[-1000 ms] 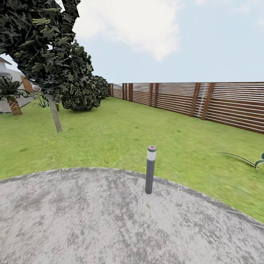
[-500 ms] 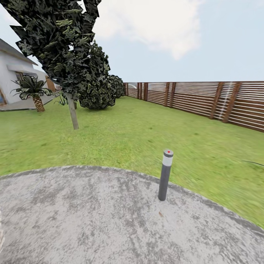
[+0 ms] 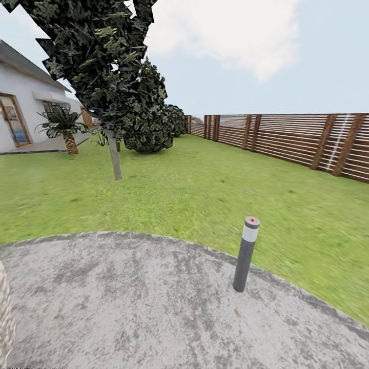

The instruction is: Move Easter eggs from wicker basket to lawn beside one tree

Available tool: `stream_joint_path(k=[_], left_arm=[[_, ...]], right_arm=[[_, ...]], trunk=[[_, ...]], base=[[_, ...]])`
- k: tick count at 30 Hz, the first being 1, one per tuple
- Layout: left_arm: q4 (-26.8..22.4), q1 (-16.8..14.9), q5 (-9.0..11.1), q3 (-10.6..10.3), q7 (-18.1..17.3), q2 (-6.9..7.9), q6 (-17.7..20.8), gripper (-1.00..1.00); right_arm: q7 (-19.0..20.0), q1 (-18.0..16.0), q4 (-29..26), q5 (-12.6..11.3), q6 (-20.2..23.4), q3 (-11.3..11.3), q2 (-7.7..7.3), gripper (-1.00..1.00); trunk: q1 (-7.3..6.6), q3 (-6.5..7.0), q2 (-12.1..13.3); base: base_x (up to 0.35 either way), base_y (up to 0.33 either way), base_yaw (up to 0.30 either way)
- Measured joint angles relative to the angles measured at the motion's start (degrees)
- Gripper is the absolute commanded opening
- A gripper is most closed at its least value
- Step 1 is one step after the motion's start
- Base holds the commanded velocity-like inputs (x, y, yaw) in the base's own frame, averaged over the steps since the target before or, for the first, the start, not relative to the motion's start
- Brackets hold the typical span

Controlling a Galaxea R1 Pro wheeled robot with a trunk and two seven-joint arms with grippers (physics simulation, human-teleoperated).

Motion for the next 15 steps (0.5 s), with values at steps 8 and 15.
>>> stream_joint_path(k=[8,15], left_arm=[[0.00,0.00,-0.02,0.00,0.00,0.00,0.00,1.00],[0.00,0.00,-0.02,0.00,0.00,0.00,0.01,1.00]], right_arm=[[-0.05,0.00,-0.05,-0.07,0.00,-0.22,-0.06,1.00],[-0.07,0.00,-0.08,-0.12,0.00,-0.34,-0.15,1.00]], trunk=[[0.00,-0.15,0.00],[0.00,-0.18,0.00]], base=[[0.200,0.000,0.200],[0.200,0.000,0.028]])
